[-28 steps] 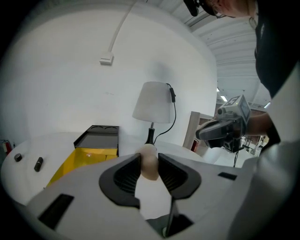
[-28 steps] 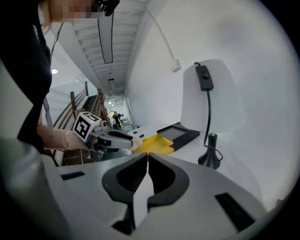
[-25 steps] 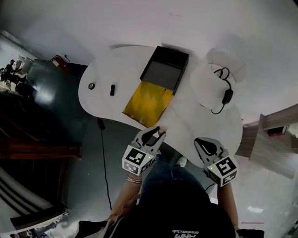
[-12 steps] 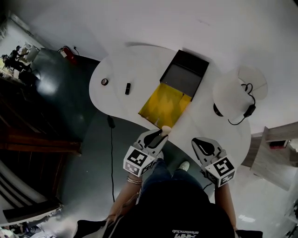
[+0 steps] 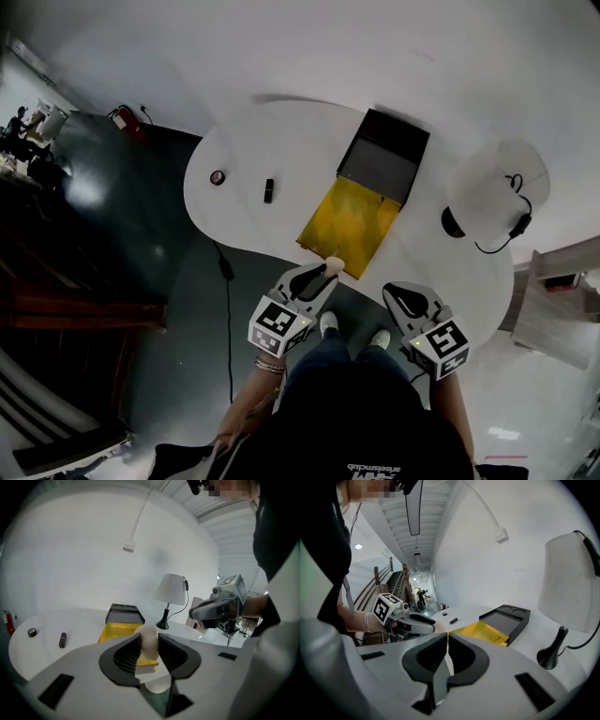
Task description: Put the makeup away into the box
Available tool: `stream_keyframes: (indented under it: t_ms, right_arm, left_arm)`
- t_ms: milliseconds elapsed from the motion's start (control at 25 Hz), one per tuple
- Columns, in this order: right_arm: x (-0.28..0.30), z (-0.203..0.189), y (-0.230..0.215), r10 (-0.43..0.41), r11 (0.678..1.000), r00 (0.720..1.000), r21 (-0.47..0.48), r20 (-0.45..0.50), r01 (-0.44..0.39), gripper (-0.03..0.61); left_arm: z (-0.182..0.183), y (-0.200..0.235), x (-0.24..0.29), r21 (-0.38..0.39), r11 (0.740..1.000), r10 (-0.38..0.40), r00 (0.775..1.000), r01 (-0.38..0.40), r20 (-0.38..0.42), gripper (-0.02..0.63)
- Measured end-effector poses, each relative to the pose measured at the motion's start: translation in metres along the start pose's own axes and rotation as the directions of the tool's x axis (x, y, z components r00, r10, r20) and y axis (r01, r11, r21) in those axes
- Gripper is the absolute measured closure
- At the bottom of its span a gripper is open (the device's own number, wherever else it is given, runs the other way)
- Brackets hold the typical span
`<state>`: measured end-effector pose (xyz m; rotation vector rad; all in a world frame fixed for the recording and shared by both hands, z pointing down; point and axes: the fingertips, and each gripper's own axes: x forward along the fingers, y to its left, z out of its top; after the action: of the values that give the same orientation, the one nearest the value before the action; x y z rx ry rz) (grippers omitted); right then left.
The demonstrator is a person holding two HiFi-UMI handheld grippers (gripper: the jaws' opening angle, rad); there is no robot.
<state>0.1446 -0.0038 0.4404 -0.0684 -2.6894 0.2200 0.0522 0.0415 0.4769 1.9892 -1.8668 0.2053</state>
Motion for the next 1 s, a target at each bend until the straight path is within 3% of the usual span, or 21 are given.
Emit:
stream_keyframes:
  t_ms: [440,1000]
  right_arm:
    - [0.043,0.011,0.027,-0.052,0.998,0.999,0.022,0.016,0.051,0.555]
    - [0.077,0.023,0.021,-0.022,1.000,1.000,-0.003,-0.013,0.022,0.555]
  left_arm:
    - [-0.001,0.033,-0.025,0.025,0.998,-0.059,0.998,0.059,0.004,0.486]
    - [0.002,0.066,-0.039,-0.028,1.000,0.004,0.999,-0.003,0.038,0.488]
